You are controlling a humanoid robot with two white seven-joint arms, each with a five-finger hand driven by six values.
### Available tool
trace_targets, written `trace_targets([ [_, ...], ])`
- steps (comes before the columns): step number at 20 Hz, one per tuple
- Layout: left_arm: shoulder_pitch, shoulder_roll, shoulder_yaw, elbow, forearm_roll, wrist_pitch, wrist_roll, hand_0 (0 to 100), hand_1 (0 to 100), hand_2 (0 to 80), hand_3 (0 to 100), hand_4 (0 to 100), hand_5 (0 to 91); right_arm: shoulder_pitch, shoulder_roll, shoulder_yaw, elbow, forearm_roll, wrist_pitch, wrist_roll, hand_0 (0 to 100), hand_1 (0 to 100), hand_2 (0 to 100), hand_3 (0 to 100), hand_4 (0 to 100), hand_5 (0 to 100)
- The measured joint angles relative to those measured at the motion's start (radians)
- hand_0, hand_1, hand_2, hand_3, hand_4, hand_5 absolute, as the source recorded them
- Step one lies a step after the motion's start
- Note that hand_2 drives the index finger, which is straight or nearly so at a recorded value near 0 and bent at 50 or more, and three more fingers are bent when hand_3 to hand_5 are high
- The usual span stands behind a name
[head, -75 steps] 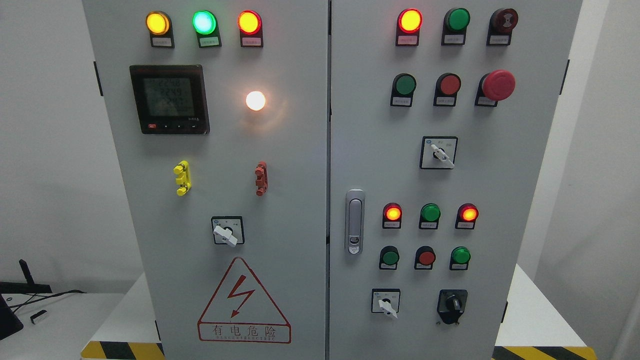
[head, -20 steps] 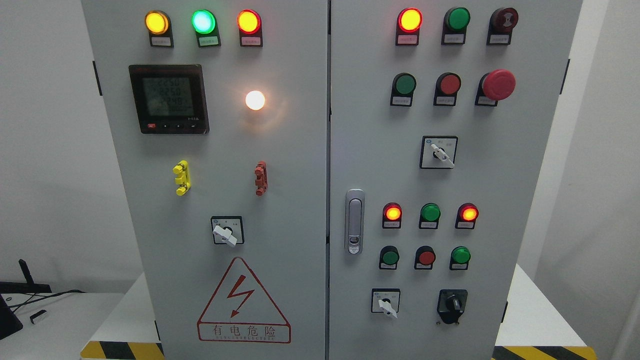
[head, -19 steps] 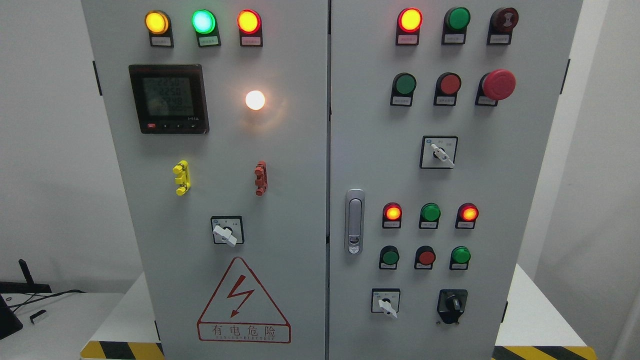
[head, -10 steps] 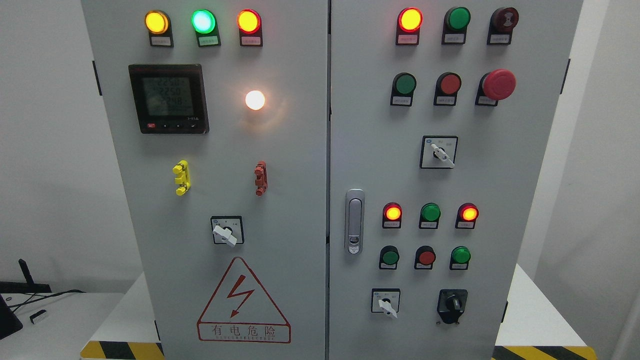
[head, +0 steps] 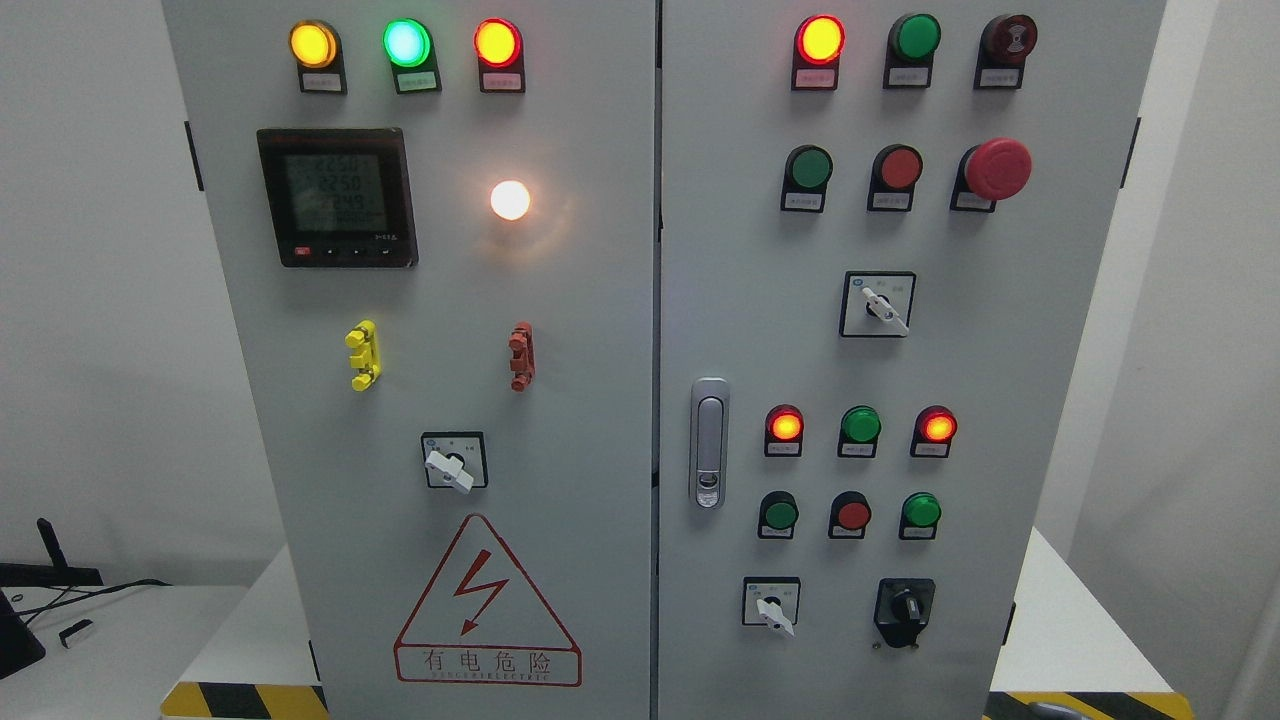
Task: Trip black knob to open circuit
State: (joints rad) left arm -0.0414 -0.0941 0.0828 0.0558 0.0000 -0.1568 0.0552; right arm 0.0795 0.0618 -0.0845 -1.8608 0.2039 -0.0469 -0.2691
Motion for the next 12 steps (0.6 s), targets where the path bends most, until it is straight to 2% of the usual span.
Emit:
trace_targets([
  [5,0.000,0.000,0.000,0.000,0.000,0.000,0.000,12,39,0.0,0,0,0.0,-0.047,0.003,0.012,0.031,0.005,0.020,-0.001,20,74,42,72,71,83],
  [12,0.000,0.000,0.000,0.000,0.000,0.000,0.000,12,39,0.0,0,0,0.0,-0.070,0.006,0.028,0.066,0.008,0.039,-0.001,21,74,43,72,71,83],
])
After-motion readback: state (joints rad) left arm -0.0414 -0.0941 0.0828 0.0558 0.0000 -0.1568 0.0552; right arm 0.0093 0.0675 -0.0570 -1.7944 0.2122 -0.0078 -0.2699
